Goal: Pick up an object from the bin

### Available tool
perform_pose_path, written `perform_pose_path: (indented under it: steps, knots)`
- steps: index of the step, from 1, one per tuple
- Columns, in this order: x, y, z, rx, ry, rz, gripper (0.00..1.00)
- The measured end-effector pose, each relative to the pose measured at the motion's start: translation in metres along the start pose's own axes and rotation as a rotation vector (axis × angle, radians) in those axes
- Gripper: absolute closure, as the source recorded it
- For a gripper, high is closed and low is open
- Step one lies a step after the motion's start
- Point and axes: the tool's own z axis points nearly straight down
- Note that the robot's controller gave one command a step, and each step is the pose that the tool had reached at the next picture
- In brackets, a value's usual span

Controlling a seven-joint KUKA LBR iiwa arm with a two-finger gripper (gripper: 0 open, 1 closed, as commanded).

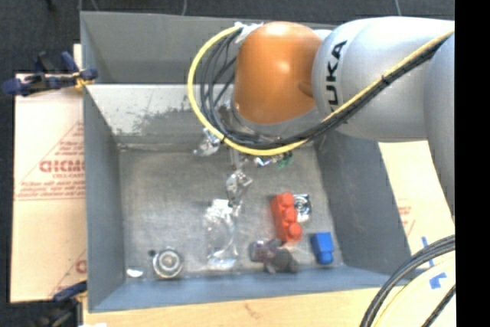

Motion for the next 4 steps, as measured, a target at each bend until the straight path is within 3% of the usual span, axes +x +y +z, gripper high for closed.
perform_pose_path:
  steps: [1, 2, 3, 4]
  knots:
    - [0.063, 0.066, 0.049, -0.001, 0.004, -0.427, 0.00]
    - [0.114, -0.047, 0.076, -0.003, -0.001, -0.620, 0.00]
    - [0.091, -0.046, 0.094, 0.001, -0.004, -1.074, 0.00]
    - [0.090, -0.045, 0.093, 0.000, -0.007, -1.069, 1.00]
